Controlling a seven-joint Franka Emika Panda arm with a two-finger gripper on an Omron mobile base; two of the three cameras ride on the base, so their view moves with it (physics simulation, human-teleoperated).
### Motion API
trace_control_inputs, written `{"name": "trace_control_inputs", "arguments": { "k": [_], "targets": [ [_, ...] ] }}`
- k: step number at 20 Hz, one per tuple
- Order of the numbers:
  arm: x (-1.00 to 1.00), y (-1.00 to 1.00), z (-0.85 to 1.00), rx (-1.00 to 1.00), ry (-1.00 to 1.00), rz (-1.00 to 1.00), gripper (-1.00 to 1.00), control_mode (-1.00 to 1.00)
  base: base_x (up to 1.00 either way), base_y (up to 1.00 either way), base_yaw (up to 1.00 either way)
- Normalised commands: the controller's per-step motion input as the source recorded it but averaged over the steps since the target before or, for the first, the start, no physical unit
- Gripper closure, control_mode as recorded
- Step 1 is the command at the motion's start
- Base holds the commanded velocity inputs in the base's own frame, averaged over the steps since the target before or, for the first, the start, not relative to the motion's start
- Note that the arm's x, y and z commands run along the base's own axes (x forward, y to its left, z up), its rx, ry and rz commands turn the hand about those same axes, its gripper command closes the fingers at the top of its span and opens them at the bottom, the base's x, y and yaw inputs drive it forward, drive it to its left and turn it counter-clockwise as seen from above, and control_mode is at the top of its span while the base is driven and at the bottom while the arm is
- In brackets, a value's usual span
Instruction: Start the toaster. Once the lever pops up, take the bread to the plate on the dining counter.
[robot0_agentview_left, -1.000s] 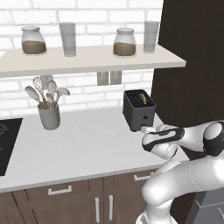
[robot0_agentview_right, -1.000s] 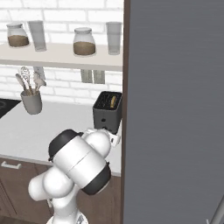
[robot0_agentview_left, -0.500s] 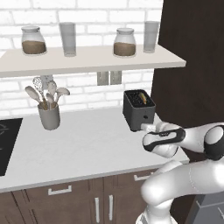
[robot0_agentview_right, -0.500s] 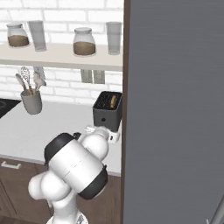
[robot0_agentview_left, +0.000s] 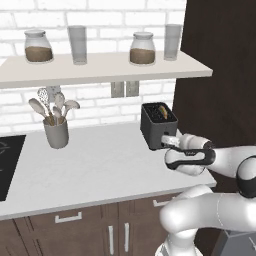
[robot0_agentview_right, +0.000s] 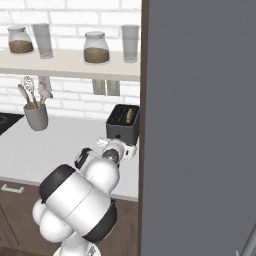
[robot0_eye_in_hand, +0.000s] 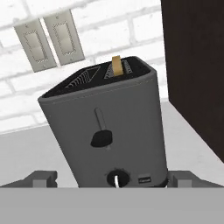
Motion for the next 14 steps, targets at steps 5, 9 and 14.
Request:
{"name": "trace_control_inputs", "arguments": {
  "k": [5,9,14],
  "targets": [
    [0.0,0.0,0.36,0.05,0.0,0.0,-1.0,-1.0,0.0,0.0,0.0],
    [0.0,0.0,0.04,0.01,0.0,0.0,-1.0,-1.0,0.0,0.0,0.0],
    [0.0,-0.12,-0.08,0.0,-0.01,0.0,-1.0,-1.0,0.0,0.0,0.0]
  ]
}}
